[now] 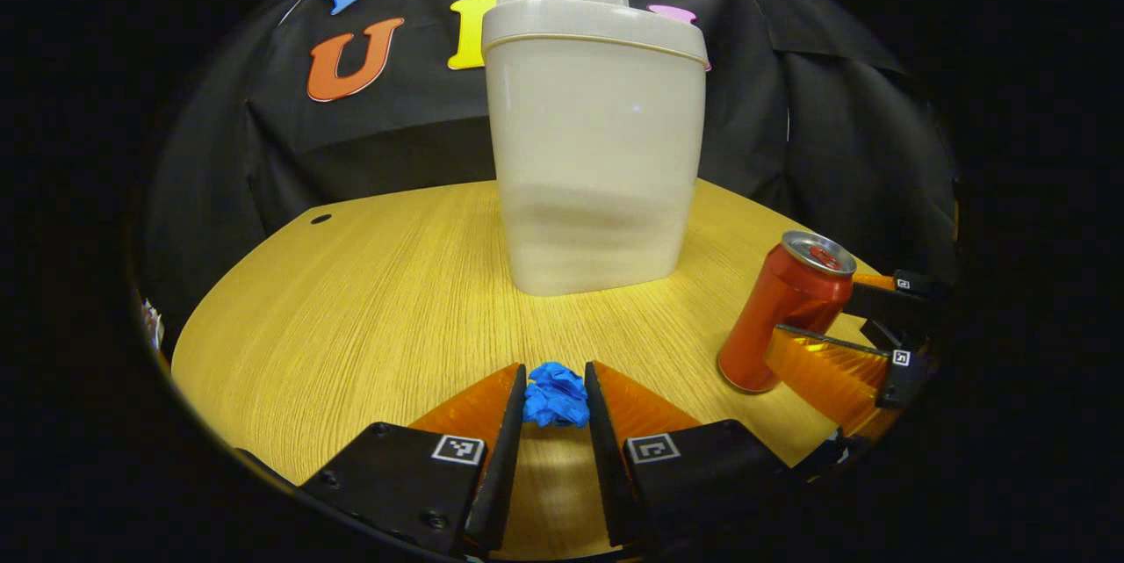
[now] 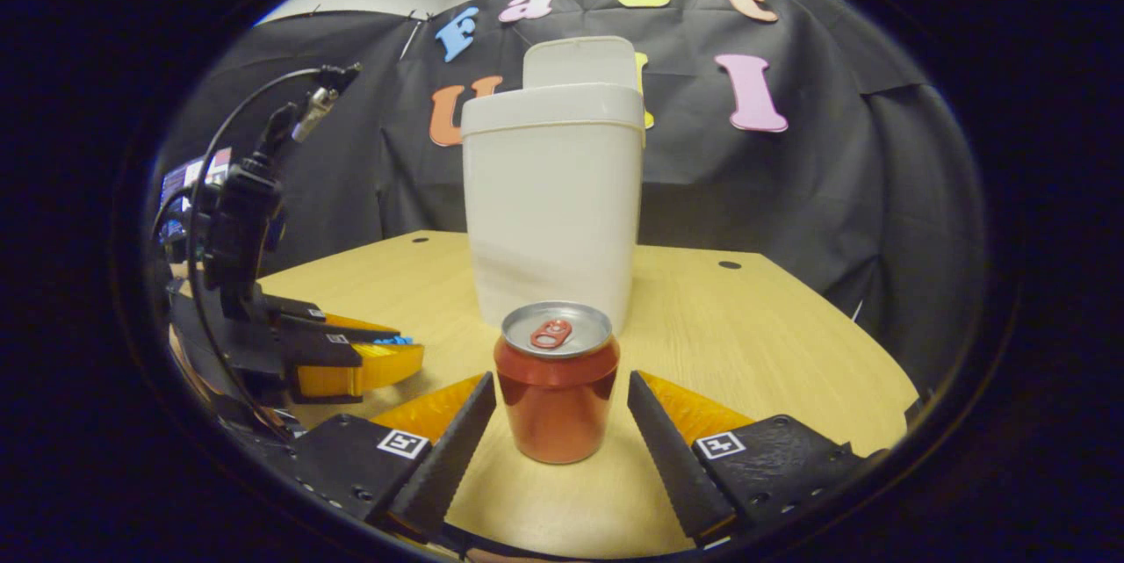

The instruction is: Press the lid of the desktop garbage bin to open it, pick up the crumpled paper on the desktop and throw it into the bin, then pick up the pop can on the desktop and drop it into the bin, and finally close the garbage bin lid.

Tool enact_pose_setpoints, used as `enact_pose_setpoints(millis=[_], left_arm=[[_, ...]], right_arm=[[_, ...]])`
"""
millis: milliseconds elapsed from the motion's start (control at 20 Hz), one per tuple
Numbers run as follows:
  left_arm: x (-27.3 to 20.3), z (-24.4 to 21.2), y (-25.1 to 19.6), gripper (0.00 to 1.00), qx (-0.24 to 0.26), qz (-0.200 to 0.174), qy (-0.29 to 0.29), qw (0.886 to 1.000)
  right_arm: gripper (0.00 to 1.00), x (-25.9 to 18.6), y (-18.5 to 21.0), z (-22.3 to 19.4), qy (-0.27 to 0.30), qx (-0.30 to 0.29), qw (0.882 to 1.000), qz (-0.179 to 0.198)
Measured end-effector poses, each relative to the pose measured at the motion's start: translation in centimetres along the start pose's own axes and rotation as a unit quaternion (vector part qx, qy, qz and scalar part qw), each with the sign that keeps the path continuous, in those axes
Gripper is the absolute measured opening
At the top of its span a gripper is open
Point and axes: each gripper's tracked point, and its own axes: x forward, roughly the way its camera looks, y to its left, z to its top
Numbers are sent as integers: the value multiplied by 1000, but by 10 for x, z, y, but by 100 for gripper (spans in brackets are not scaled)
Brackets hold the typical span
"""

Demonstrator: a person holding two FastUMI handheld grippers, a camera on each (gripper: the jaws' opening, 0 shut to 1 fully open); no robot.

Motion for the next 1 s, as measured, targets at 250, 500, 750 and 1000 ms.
enact_pose_setpoints(millis=[250, 500, 750, 1000], left_arm=[[-20, 35, 7, 45, -13, 2, -69, 997], [-37, 61, 29, 45, -28, 23, -103, 994], [-51, 94, 58, 44, -27, 64, -125, 990], [-63, 139, 77, 45, -30, 92, -149, 984]], right_arm=[[83, 4, 6, 0, 10, 0, 1000, 4], [82, -6, 8, 10, -5, -9, 1000, 3], [81, -25, 8, 37, -40, -23, 999, 0], [81, -46, -8, 72, -77, -32, 996, -14]])
